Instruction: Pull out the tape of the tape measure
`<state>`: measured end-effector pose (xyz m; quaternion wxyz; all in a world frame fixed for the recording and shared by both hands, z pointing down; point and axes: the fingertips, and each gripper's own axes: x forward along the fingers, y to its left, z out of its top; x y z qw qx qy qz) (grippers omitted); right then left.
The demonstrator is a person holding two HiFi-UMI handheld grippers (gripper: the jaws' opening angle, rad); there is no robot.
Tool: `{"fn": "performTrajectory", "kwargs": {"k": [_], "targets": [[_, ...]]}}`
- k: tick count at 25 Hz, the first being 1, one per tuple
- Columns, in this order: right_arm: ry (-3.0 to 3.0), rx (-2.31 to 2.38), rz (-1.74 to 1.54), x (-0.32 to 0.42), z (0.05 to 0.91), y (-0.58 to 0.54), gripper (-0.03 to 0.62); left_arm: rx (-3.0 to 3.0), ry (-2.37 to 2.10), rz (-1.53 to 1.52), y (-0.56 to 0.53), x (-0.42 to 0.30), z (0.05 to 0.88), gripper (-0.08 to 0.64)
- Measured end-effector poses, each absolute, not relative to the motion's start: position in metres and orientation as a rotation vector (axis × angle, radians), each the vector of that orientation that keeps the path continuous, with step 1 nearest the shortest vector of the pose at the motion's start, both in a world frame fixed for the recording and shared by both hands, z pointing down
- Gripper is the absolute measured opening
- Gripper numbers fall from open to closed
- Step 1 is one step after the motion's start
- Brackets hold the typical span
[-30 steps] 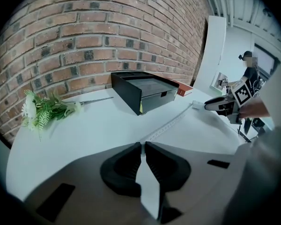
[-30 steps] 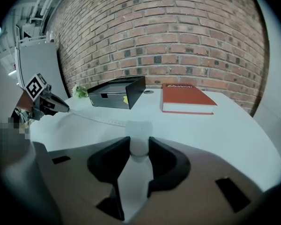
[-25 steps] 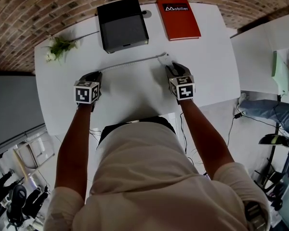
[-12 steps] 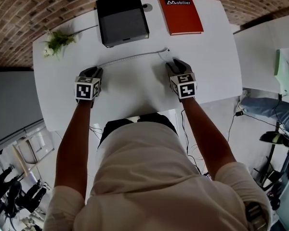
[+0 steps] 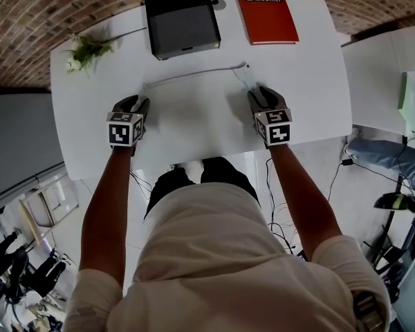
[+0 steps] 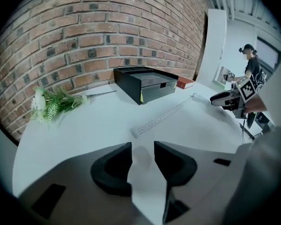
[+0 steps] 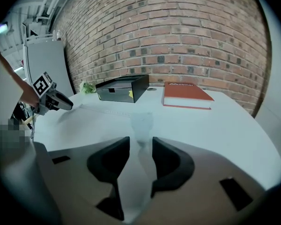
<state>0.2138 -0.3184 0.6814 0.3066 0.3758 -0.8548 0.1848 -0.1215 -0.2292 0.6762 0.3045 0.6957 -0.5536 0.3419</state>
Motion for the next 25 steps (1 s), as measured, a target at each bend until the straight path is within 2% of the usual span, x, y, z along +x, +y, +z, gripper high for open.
{"fn": "performTrajectory", "kwargs": {"k": [16,18,21,25], "targets": [[-2.299,1.039,0.44,0.212,0.615,-0.239,0.13,2.041,-1.452,0.633,-0.163,-0.094,0.599,0.115],[-2.316,1.035,0.438,0.205,0.603,-0.22,0.113,2.08,-1.431,0.583,-0.147,-0.09,0.585,0.09],[-2.333,1.038,0.418,0.195,0.584,-0.189,0.047,2.144,-1.383,0.521,-0.12,-0.082,0.562,0.052],[-2.377,1.019,0.387,0.172,0.558,-0.147,0.012,2.239,-1.273,0.413,-0.08,-0.07,0.53,0.006]]}}
